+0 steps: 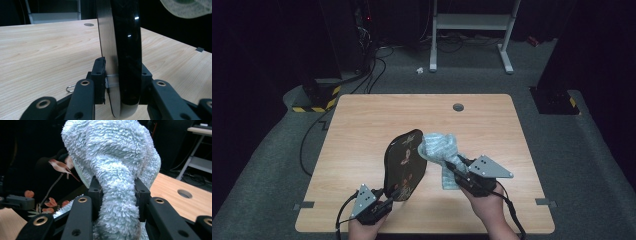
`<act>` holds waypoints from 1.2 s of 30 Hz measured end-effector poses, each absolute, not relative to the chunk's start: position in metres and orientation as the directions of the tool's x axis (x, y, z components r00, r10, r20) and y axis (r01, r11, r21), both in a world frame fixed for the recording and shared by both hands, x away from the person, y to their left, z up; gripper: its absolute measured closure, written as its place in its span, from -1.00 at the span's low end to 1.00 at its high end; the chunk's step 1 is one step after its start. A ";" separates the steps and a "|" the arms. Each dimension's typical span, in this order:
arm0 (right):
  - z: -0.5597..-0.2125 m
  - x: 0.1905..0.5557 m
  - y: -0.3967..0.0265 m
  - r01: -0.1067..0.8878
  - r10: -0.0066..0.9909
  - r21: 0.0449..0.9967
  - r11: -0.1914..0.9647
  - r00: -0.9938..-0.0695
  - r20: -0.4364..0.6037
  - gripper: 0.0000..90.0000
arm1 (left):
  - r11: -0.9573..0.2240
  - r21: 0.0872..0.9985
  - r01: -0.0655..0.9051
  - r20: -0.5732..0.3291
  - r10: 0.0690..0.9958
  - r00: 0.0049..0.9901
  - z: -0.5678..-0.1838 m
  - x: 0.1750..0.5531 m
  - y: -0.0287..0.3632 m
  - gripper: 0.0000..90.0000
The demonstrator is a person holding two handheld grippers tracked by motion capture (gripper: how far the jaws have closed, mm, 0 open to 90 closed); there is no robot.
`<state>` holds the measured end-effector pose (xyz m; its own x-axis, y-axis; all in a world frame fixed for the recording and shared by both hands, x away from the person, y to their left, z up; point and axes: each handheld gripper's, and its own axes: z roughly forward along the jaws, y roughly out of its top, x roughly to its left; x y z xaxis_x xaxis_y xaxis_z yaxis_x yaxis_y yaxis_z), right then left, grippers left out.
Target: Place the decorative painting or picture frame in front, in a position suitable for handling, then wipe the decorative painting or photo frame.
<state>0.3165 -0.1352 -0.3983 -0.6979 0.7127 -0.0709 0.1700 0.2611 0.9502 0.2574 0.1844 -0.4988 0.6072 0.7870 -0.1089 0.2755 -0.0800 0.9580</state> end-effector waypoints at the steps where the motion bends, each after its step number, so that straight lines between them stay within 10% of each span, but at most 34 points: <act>1: -0.397 0.317 -0.132 0.166 0.709 0.949 0.267 -0.701 -0.077 0.49 | -0.084 0.958 0.273 -0.104 0.787 0.608 -0.499 0.257 0.185 0.53; 36: -0.388 0.325 -0.071 0.119 0.627 0.923 0.366 -0.764 -0.150 0.48 | -0.133 0.965 0.226 -0.023 0.815 0.578 -0.499 0.255 0.182 0.71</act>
<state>0.3248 -0.0715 -0.3876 -0.7640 0.6275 -0.1501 0.1193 0.3660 0.9229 0.2548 0.1822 -0.4986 0.5783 0.8155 -0.0229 0.2262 -0.1333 0.9649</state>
